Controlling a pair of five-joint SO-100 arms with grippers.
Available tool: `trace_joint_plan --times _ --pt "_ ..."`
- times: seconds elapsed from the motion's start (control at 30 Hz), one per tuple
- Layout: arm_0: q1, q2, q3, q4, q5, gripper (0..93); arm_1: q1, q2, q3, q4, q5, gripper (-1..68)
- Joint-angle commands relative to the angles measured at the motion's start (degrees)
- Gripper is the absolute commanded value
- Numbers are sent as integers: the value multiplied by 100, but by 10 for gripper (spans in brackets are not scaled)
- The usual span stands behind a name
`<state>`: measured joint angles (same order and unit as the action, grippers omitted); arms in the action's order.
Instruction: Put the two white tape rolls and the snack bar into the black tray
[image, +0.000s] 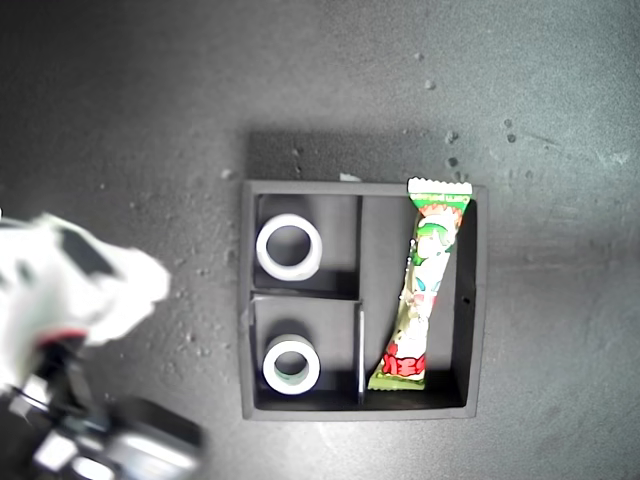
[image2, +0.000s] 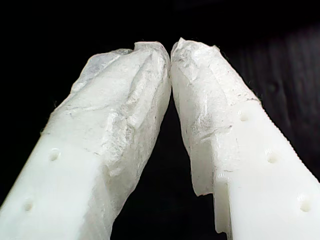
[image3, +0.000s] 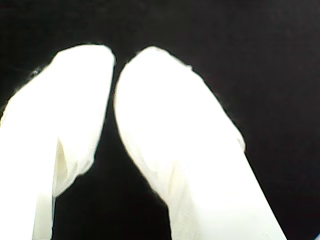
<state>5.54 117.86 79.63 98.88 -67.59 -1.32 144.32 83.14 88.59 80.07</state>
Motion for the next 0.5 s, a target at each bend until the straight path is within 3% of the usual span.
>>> trace_joint_plan --times 0.0,0.2,0.47 --pt "-97 2364 2452 -677 -255 2 -114 1424 3094 -923 -97 -7" --pt "176 4983 5722 -1872 -835 2 -352 3551 6363 -1890 -158 -7" --pt "439 6864 8209 -2786 -905 2 -448 4122 8130 -2250 -246 -7"
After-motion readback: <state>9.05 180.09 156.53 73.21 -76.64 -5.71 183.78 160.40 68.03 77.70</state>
